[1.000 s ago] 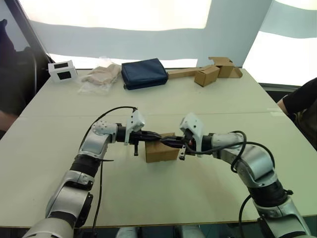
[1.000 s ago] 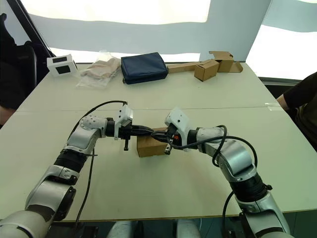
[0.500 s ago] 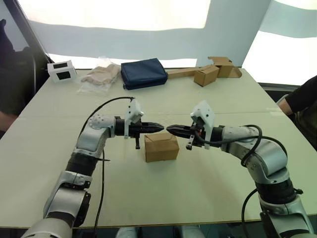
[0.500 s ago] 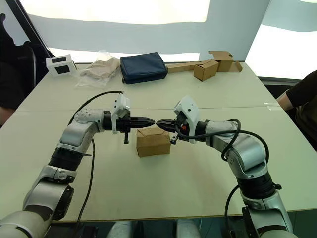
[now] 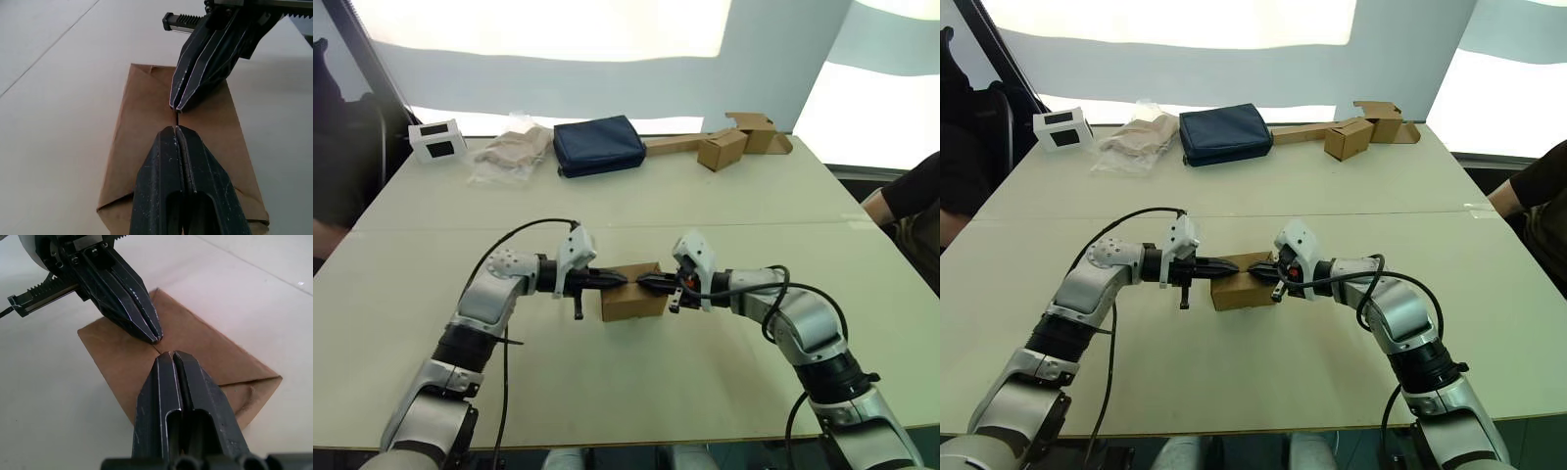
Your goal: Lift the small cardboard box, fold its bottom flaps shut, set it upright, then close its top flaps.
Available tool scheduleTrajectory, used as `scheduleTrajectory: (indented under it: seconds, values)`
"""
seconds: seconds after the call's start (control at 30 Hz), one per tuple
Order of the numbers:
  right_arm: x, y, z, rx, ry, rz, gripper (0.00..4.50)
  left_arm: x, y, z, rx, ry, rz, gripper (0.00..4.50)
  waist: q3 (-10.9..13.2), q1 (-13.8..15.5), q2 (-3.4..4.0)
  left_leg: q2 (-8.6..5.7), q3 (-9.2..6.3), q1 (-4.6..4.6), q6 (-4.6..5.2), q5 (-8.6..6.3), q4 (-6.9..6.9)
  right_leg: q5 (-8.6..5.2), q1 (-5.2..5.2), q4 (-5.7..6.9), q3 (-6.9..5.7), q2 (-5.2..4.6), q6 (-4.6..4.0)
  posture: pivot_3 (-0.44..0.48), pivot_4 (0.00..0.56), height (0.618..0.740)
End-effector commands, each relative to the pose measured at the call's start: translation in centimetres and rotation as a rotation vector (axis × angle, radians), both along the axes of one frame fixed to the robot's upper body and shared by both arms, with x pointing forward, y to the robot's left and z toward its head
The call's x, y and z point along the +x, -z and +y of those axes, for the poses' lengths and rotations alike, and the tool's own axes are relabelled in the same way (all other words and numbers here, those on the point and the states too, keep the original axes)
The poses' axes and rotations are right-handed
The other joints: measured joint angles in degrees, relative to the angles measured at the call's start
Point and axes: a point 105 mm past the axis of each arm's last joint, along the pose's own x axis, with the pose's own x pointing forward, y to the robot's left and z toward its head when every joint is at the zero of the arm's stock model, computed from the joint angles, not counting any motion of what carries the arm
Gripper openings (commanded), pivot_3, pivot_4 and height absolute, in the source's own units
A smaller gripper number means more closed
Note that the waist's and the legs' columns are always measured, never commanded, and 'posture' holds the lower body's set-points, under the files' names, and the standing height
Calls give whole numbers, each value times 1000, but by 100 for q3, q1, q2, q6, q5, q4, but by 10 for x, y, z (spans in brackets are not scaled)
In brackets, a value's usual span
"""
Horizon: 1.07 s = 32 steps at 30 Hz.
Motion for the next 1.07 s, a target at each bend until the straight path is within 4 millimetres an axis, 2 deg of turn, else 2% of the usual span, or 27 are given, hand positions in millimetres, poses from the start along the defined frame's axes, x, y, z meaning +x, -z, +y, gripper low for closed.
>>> scheduleTrajectory:
  seconds: [0.03,0.1,0.2,0.33,0.47,0.57,0.7,0.83,1.07]
  values:
    - [0,4,0,-6,-2,-5,0,4,9,4,25,-44,14,17,-2,-1,1,0,0,8,0,0,0,-3,7,0,0,0,-5,0,150,740]
    - [0,-10,1,36,-5,-32,0,5,-3,6,-9,-51,-2,17,-2,-2,1,1,-1,15,0,0,0,-5,13,1,0,1,-10,0,150,740]
    - [-4,-43,1,101,-20,-98,0,5,-29,10,-77,-71,-51,17,-1,-3,0,2,-4,9,0,0,0,-3,8,2,1,2,-5,0,150,740]
    - [-17,-77,-2,142,-51,-156,0,-1,-64,16,-200,-105,-98,17,3,-3,2,5,-7,-15,0,0,0,1,-15,3,0,0,2,0,150,740]
    - [-30,-93,-14,105,-60,-187,0,-13,-87,32,-235,-128,-118,17,3,-1,1,6,-10,-15,0,0,-6,1,-16,3,-1,-3,3,0,150,740]
    - [-35,-97,-25,75,-47,-185,0,-23,-99,43,-242,-133,-97,17,3,-4,0,6,-13,-13,0,-1,-7,1,-14,1,-3,-4,2,0,150,740]
    - [-50,-89,-46,12,-24,-137,0,-41,-92,68,-116,-148,-100,17,4,-5,-1,5,-9,-8,0,0,-6,-6,-8,-3,-2,-5,-10,0,150,740]
    - [-63,-83,-64,-47,8,-101,0,-56,-82,86,-72,-195,-54,17,4,0,-1,13,-7,-8,0,-1,-8,-11,-8,-7,-1,-10,-18,0,150,740]
    - [-79,-80,-87,-104,39,-50,0,-75,-62,99,-53,-271,30,17,7,2,-5,15,2,-3,-1,0,-2,-14,-2,-18,4,-19,-23,0,150,740]
